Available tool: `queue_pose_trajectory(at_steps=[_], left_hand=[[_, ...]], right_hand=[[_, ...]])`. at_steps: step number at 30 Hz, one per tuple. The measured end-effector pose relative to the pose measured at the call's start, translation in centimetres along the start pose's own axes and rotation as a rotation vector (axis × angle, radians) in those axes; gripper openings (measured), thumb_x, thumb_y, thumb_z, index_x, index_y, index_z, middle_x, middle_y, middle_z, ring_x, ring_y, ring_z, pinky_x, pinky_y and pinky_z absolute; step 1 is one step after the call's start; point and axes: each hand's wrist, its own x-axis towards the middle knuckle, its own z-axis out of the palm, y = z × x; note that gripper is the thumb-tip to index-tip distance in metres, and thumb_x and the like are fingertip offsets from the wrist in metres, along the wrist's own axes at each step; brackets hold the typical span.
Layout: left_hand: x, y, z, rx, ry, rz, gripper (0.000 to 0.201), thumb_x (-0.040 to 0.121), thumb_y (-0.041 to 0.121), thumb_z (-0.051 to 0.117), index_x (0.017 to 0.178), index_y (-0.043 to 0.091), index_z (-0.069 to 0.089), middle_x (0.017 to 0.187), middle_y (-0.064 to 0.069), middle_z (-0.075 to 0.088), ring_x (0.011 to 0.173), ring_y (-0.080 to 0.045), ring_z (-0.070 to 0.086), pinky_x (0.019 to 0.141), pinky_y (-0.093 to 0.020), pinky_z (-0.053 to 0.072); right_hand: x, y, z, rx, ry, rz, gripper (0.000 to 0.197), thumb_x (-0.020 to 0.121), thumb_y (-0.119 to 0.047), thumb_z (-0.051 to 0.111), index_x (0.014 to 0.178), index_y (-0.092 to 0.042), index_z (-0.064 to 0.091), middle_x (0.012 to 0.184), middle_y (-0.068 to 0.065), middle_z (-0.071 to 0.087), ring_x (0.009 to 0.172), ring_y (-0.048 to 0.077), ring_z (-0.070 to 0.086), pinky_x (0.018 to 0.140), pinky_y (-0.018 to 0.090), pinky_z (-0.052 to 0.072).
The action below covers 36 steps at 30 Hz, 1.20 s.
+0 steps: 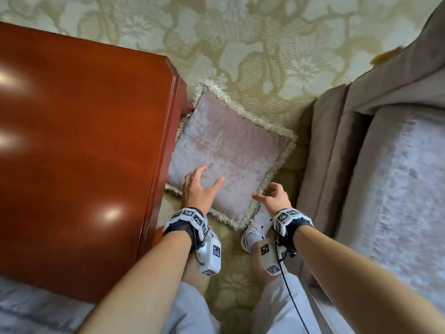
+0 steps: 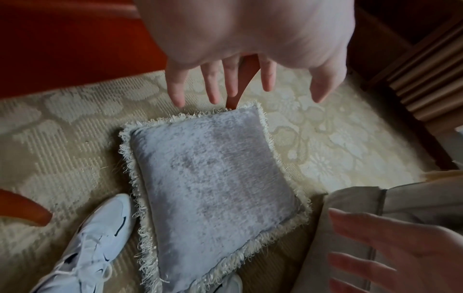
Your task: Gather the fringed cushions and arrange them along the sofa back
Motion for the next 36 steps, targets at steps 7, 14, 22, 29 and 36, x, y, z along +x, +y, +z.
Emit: queue_pose_trajectory(at_steps=[7,14,22,29,36], left_hand=[[6.8,-2.0,3.8,0.108,-0.03,0.027,0.052,0.082,0.049,0.068,0.129,0.038,0.051,0.138,0.005,0.041,0.126,-0.02,0.044,0.095,-0.031,0.036],[15.3,-2.5,6.2,0.192,-0.017,0.052,0.056,0.081,0.055,0.066,0.132,0.041,0.047,0.143,0.005,0.037,0.13,-0.021,0.04,0.095,-0.033,0.034],[20.9,-3.9,7.4,0.176,0.002,0.059,0.059,0.081,0.054,0.067,0.134,0.04,0.046,0.147,0.002,0.032,0.13,-0.023,0.042,0.098,-0.035,0.035],[20.9,-5.1,8.0,0.131,0.002,0.052,0.061,0.081,0.056,0.066,0.136,0.039,0.045,0.149,0.003,0.03,0.131,-0.022,0.041,0.097,-0.035,0.036],[18.9,-4.7,6.9,0.104,0.01,0.058,0.056,0.082,0.054,0.067,0.132,0.04,0.046,0.147,0.006,0.032,0.127,-0.019,0.043,0.089,-0.029,0.032]], right_hand=[[8.1,1.9,1.3,0.099,0.093,0.083,0.08,0.071,-0.037,0.082,0.139,-0.022,0.042,0.139,0.014,0.046,0.121,0.033,0.051,0.104,0.045,0.042],[15.9,1.4,4.2,0.276,0.121,0.174,0.09,0.075,-0.036,0.081,0.146,-0.015,0.028,0.148,0.015,0.035,0.129,0.036,0.043,0.107,0.046,0.037],[21.7,2.1,6.7,0.236,0.079,0.327,0.136,0.06,-0.059,0.083,0.154,-0.01,-0.001,0.159,0.018,0.015,0.144,0.037,0.021,0.117,0.05,0.022],[22.4,1.3,8.9,0.504,0.084,0.328,0.143,0.05,-0.053,0.09,0.154,-0.012,0.001,0.155,0.019,0.026,0.14,0.038,0.03,0.116,0.053,0.023],[20.6,0.7,8.6,0.619,-0.038,0.268,0.148,0.031,-0.068,0.087,0.152,-0.011,0.022,0.147,0.012,0.044,0.127,0.033,0.049,0.109,0.047,0.038]])
